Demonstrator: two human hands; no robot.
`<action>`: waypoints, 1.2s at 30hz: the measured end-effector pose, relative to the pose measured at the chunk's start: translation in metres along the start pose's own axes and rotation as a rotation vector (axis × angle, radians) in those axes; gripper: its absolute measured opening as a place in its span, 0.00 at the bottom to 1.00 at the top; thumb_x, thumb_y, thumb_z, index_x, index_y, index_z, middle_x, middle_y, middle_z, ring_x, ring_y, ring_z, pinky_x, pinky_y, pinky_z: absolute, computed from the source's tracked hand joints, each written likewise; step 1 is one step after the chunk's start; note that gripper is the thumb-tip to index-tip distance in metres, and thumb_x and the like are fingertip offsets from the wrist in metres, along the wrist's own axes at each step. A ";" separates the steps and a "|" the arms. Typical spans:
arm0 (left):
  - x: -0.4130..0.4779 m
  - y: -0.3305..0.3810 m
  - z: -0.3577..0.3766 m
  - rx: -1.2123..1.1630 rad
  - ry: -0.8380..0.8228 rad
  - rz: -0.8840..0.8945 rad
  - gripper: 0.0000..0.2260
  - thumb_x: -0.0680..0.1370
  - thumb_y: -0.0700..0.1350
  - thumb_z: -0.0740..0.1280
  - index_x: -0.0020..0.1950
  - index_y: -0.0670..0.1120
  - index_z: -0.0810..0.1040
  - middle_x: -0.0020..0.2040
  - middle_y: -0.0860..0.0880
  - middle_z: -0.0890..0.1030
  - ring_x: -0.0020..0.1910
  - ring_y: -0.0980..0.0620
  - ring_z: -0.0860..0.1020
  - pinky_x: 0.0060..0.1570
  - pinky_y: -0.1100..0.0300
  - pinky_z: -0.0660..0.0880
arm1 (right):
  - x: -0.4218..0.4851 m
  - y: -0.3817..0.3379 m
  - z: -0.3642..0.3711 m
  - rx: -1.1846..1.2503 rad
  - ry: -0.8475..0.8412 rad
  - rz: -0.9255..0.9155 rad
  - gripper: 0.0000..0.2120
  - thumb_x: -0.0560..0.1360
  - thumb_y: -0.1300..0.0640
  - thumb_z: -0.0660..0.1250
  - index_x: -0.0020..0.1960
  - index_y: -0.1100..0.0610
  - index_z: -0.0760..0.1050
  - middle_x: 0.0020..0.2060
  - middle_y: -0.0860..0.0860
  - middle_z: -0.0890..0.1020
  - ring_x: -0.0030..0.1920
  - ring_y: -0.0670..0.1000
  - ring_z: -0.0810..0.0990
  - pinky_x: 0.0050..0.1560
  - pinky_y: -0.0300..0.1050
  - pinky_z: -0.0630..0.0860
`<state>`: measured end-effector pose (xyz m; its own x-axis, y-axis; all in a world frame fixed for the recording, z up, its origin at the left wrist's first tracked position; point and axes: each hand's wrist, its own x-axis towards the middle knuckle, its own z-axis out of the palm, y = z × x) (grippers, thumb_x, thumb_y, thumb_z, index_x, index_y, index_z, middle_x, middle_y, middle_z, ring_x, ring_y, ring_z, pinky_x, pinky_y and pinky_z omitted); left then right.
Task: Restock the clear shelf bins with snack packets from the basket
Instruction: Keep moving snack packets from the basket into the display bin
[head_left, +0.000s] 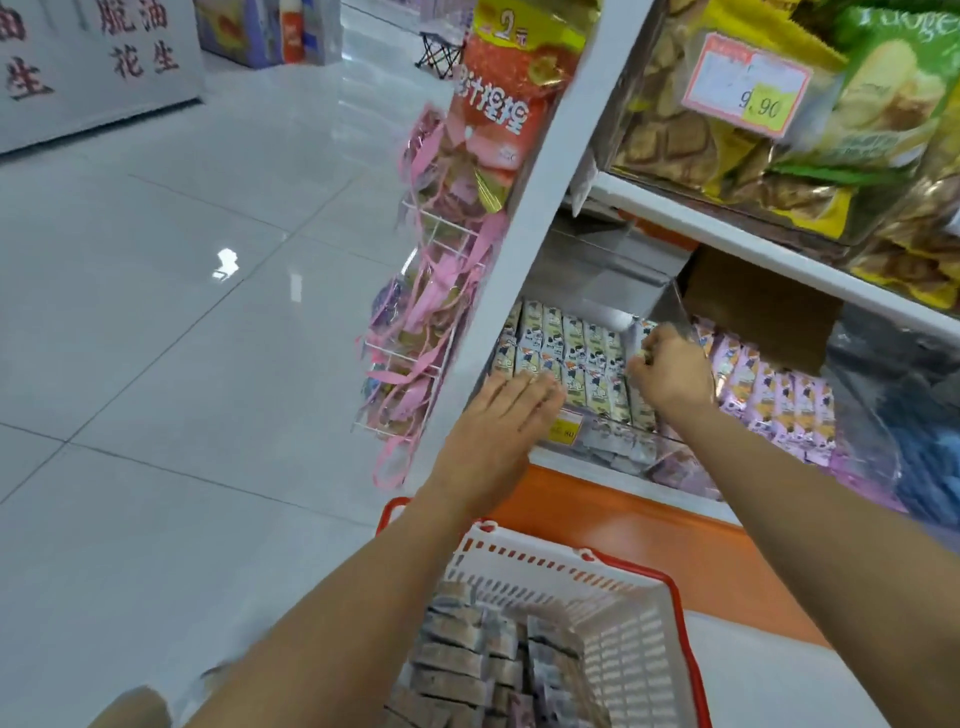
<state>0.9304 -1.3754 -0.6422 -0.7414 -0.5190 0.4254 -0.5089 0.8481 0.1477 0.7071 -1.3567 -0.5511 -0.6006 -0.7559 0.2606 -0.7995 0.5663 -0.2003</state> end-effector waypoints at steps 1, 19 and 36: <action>-0.001 -0.002 0.004 0.000 0.041 0.019 0.39 0.71 0.32 0.61 0.80 0.47 0.50 0.79 0.46 0.59 0.78 0.46 0.56 0.76 0.49 0.44 | 0.006 -0.001 0.004 -0.025 -0.008 0.001 0.12 0.75 0.61 0.66 0.57 0.63 0.74 0.48 0.64 0.81 0.49 0.64 0.80 0.45 0.51 0.75; -0.004 -0.005 0.014 -0.050 0.129 0.042 0.37 0.70 0.33 0.58 0.79 0.47 0.55 0.77 0.47 0.64 0.76 0.46 0.60 0.77 0.49 0.51 | 0.014 -0.004 0.021 -0.323 -0.075 -0.130 0.14 0.79 0.57 0.63 0.56 0.66 0.78 0.58 0.65 0.76 0.60 0.62 0.71 0.61 0.51 0.69; -0.078 0.005 -0.008 -0.001 -0.114 -0.130 0.41 0.68 0.41 0.71 0.79 0.42 0.58 0.78 0.42 0.59 0.77 0.43 0.56 0.77 0.46 0.53 | -0.154 -0.029 0.026 0.645 -0.177 -0.313 0.10 0.76 0.63 0.68 0.56 0.55 0.81 0.48 0.48 0.82 0.45 0.40 0.79 0.46 0.30 0.75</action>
<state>0.9890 -1.3294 -0.6677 -0.7141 -0.6332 0.2987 -0.6035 0.7729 0.1958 0.8232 -1.2655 -0.6099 -0.2917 -0.9231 0.2507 -0.7396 0.0514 -0.6711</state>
